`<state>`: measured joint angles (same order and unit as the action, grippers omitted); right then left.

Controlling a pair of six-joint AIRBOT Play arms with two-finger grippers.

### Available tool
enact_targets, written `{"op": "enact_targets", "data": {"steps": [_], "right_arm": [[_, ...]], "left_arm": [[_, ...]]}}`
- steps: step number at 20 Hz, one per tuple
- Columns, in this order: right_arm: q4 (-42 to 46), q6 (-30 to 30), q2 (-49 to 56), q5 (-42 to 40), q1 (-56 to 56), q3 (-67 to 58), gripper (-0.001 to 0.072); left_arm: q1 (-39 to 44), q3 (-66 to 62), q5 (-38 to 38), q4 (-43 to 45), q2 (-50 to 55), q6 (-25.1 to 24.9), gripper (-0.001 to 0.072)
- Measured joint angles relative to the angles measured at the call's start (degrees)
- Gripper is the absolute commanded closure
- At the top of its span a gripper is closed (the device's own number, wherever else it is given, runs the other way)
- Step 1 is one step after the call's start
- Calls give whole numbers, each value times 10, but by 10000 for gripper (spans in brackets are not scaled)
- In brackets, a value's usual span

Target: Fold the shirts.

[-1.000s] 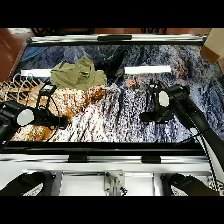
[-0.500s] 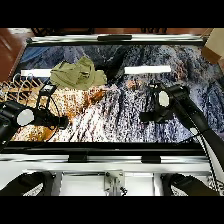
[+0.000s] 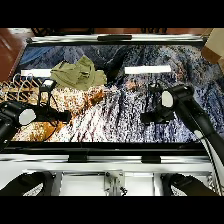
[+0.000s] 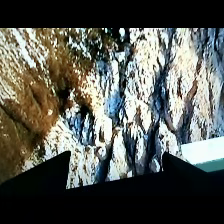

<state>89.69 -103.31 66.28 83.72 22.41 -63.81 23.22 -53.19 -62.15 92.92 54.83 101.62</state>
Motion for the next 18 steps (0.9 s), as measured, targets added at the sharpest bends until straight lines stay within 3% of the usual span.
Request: {"op": "enact_targets", "data": {"steps": [4,8,12,18], "right_arm": [[2,-11,-53,-38,0,0,132],[-8,-34,-73,-86,0,0,132],[-26,-42,-71,-121,0,0,132],[-51,-45,-48,-176,0,0,132]], "left_arm": [[0,0,51,-34,18,47,-13],[-30,-28,120,-58,70,57,-13],[-122,-136,141,-106,190,52,-13],[-220,-305,170,-268,399,22,-13]]}}
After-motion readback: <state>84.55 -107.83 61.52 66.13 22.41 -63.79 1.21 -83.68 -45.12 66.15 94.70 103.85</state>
